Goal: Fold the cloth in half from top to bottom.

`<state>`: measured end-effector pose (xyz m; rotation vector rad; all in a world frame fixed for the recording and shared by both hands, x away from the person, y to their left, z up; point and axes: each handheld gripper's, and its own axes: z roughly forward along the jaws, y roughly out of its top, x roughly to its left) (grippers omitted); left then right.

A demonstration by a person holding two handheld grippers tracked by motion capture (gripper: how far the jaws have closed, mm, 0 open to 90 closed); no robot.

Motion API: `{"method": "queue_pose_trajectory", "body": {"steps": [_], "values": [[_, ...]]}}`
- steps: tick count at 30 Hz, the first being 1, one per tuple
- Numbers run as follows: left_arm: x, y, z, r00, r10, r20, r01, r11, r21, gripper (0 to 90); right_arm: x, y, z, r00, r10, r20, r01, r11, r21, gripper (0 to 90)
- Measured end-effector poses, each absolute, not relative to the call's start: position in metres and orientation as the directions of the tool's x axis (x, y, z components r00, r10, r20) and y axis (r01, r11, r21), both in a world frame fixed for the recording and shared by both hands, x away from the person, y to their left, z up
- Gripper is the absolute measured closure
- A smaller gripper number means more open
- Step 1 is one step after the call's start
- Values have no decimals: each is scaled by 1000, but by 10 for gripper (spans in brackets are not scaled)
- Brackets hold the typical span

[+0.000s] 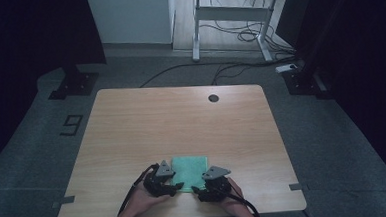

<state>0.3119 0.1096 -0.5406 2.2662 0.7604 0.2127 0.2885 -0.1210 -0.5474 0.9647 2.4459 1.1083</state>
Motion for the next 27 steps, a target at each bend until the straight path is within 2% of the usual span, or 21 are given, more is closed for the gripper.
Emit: {"method": "queue_pose_trajectory", "body": {"steps": [27], "values": [[412, 90, -537, 749, 660, -60, 522, -532, 666, 444, 388, -131, -549, -645, 761, 70, 522, 372, 767, 391]]}}
